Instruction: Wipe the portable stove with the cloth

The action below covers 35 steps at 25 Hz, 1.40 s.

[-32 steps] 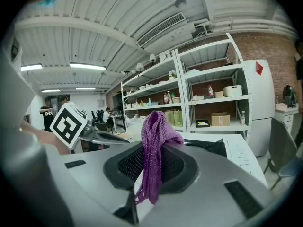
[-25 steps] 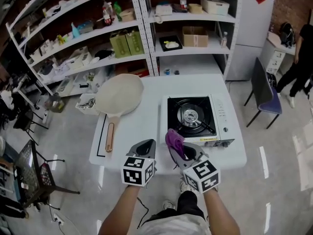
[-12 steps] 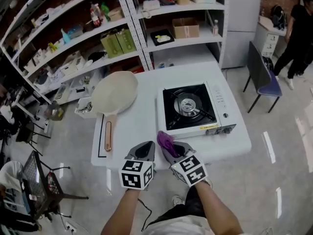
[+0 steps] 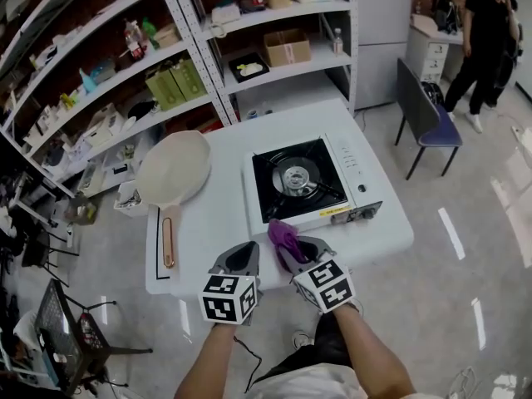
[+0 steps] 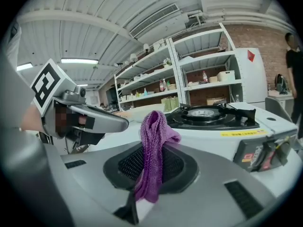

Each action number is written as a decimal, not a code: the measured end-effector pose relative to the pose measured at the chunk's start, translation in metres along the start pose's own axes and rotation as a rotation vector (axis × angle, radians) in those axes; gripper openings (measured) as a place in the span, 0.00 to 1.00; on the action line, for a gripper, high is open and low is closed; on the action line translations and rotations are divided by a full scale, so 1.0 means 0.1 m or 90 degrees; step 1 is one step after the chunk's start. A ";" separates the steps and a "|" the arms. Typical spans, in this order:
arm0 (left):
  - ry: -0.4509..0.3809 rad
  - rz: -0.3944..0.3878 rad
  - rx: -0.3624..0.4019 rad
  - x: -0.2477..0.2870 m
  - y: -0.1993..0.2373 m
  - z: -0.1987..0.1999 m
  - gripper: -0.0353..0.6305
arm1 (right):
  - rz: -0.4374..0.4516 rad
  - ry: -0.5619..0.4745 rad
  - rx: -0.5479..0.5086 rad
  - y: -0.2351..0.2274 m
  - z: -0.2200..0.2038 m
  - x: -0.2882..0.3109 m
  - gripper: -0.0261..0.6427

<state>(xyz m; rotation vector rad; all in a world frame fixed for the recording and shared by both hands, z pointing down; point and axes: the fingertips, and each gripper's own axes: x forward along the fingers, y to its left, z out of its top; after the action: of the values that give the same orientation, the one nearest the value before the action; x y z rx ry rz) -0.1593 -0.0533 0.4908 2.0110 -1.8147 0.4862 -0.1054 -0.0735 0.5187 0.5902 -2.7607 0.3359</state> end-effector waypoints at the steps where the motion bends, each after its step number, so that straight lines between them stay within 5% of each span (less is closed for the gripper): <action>1: -0.001 -0.003 0.003 0.02 -0.03 0.01 0.06 | -0.005 -0.002 0.003 -0.04 -0.01 -0.02 0.13; 25: 0.005 -0.086 0.049 0.53 -0.72 0.21 0.06 | -0.124 -0.015 0.059 -0.96 -0.13 -0.77 0.13; 35: -0.020 -0.122 0.056 0.71 -0.94 0.51 0.06 | -0.180 -0.037 0.060 -1.32 0.12 -1.34 0.13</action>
<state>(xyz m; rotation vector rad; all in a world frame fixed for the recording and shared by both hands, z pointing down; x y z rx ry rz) -0.0586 -0.1319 0.4767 2.2352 -1.6228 0.4867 0.0649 -0.1460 0.4845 1.0156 -2.6766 0.3902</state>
